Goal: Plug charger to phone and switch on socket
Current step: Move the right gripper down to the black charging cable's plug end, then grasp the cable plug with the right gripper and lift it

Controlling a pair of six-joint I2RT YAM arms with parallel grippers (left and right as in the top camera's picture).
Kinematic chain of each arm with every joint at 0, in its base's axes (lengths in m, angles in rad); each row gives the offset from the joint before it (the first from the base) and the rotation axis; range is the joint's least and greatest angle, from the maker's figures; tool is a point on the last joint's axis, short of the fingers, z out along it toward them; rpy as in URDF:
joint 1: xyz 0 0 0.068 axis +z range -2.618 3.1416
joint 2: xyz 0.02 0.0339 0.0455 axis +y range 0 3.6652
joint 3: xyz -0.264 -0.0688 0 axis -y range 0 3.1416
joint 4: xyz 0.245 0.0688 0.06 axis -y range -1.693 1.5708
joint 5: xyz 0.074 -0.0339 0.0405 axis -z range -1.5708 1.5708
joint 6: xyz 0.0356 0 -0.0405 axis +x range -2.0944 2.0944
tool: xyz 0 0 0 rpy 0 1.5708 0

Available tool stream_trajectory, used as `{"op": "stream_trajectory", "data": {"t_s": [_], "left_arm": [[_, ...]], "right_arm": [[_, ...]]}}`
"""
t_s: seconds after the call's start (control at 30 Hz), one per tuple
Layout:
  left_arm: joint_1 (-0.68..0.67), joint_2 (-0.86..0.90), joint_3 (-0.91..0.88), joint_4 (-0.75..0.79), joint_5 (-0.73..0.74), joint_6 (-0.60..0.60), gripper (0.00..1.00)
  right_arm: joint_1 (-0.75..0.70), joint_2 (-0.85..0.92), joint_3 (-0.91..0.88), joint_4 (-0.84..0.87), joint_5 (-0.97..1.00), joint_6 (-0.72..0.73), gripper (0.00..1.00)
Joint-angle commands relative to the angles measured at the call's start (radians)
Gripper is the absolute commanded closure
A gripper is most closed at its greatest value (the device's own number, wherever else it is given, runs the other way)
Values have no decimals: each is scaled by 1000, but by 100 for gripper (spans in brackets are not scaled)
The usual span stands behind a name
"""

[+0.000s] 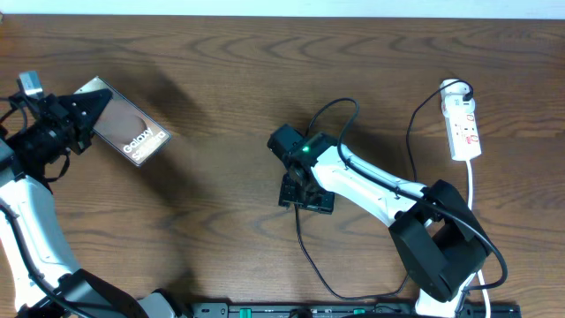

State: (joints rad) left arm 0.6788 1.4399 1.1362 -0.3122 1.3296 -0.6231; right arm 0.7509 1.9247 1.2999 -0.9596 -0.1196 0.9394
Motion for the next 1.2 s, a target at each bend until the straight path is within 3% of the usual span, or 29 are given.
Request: {"op": "stream_trajectory", "data": {"t_s": [0.0, 0.47, 0.53, 0.6, 0.8, 1.17], "left_arm": [[3, -14, -8, 4, 43, 21, 93], [3, -14, -8, 5, 39, 32, 93], [3, -14, -8, 5, 39, 32, 93], [3, -14, -8, 5, 39, 33, 92], [3, -14, -8, 5, 39, 33, 93], [3, -14, -8, 5, 39, 33, 93]], "right_arm": [[17, 10, -13, 3, -3, 10, 31], [15, 103, -13, 60, -75, -92, 27], [15, 110, -13, 58, -75, -92, 35], [15, 117, -13, 59, -75, -92, 49], [14, 123, -13, 68, -74, -92, 80], [-25, 123, -13, 99, -69, -94, 78]]}}
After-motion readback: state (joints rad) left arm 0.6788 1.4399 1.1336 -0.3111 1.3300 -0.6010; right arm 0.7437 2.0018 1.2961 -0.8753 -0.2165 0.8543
